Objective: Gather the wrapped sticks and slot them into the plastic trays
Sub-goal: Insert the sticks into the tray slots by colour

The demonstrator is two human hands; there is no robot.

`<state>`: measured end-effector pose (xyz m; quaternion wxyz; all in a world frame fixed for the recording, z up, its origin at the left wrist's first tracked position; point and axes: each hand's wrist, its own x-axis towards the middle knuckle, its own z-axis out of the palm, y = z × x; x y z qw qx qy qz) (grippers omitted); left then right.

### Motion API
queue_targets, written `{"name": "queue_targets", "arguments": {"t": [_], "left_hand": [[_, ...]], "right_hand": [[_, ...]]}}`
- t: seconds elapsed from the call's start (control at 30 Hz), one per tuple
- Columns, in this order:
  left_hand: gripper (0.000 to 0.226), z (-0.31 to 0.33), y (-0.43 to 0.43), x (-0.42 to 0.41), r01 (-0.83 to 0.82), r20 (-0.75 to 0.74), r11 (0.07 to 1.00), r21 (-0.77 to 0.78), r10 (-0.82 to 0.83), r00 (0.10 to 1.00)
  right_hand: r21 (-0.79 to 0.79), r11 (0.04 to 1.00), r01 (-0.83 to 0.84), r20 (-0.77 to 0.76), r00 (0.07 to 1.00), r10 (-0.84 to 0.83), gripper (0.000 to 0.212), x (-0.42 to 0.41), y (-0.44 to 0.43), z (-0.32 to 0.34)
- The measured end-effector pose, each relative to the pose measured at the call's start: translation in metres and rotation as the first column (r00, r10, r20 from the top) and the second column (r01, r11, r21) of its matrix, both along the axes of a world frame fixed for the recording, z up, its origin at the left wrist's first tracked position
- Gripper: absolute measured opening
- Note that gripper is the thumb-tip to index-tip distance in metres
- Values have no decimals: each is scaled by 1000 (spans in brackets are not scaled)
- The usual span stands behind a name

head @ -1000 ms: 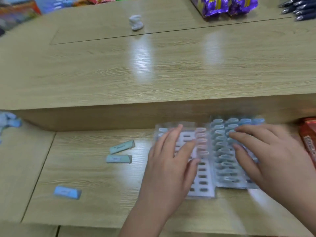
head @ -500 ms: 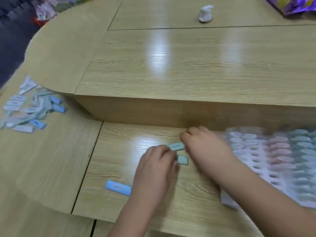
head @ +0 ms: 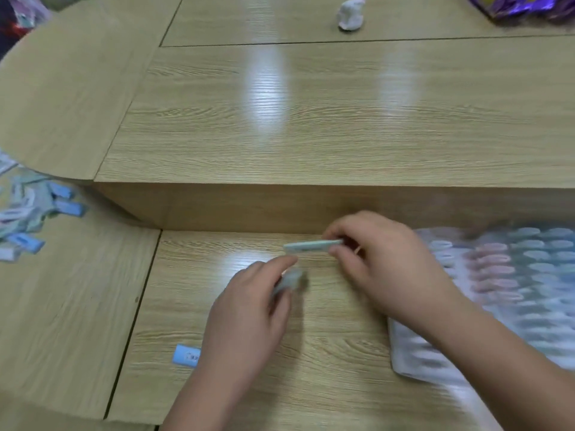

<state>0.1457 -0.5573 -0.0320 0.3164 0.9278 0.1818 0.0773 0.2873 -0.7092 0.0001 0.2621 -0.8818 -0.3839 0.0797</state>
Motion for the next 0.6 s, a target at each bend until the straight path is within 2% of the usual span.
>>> {"name": "queue_targets", "arguments": {"t": [0.1, 0.23, 0.4, 0.5, 0.6], "left_hand": [[22, 21, -22, 5, -39, 156, 991, -130, 59, 986], [16, 54, -75, 26, -29, 305, 976, -217, 96, 948], [14, 72, -153, 60, 67, 351, 934, -351, 65, 934], [14, 71, -194, 76, 123, 358, 931, -344, 9, 934], [21, 64, -221, 83, 129, 338, 936, -326, -11, 941]], "right_hand": [[240, 962, 129, -68, 991, -116, 17, 2, -44, 22], [359, 895, 264, -36, 962, -269, 22, 13, -123, 45], [361, 846, 392, 5, 907, -422, 23, 33, -221, 55], [361, 834, 418, -32, 899, -437, 22, 37, -259, 50], [331, 855, 400, -3, 906, -423, 23, 36, -280, 37]]}}
